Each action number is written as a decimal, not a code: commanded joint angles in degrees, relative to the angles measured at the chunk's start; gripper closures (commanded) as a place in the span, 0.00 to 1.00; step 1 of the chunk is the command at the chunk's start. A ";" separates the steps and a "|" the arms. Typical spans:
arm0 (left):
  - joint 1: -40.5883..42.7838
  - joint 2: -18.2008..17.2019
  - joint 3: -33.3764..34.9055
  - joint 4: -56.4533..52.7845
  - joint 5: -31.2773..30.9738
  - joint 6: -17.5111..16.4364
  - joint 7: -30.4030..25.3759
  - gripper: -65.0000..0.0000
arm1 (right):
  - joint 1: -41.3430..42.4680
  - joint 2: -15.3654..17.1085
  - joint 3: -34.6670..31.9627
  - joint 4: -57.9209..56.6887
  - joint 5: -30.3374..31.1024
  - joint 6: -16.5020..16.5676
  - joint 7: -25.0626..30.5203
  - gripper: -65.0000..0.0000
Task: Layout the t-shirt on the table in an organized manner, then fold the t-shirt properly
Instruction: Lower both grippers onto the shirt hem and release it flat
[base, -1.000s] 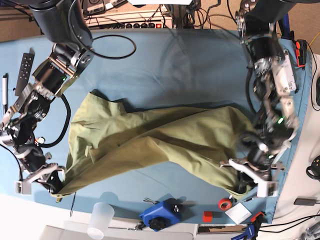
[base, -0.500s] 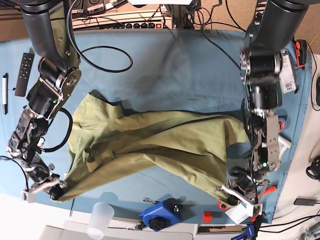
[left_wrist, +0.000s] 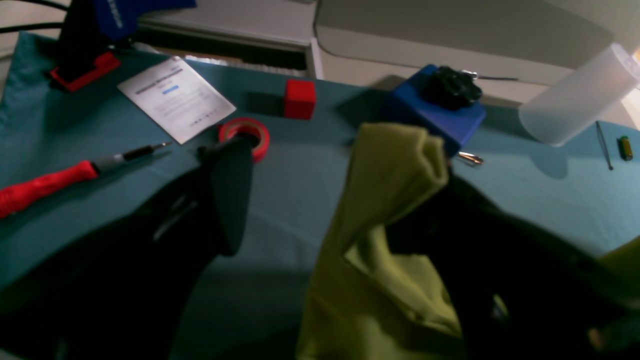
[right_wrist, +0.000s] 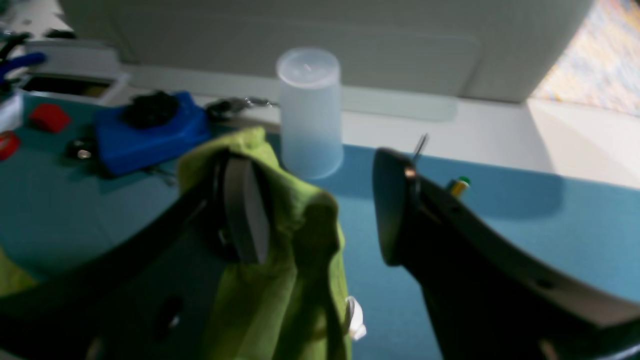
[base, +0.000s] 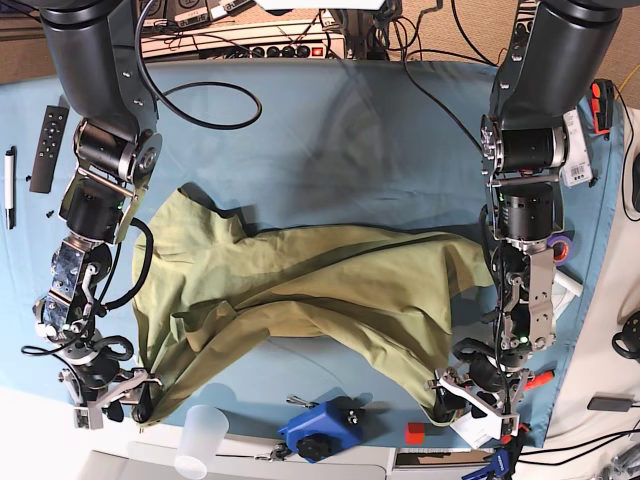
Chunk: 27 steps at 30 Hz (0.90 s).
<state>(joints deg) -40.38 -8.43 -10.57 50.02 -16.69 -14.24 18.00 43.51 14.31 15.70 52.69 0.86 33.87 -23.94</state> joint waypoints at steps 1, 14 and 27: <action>-2.34 -0.33 -0.07 1.14 -0.39 -0.24 -1.31 0.38 | 2.36 0.79 0.17 0.92 1.01 -0.46 1.66 0.51; -1.97 -0.31 -0.07 1.14 -0.37 3.54 7.50 0.44 | 2.82 0.81 0.11 0.92 3.21 -2.62 -10.21 0.51; -1.95 -1.01 -0.11 4.09 -1.68 0.15 20.65 0.52 | 1.81 1.53 0.15 1.73 10.95 -0.04 -19.02 0.51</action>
<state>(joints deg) -40.01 -8.93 -10.59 52.80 -17.85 -13.80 40.27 43.22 14.96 15.73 53.08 11.14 33.65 -44.31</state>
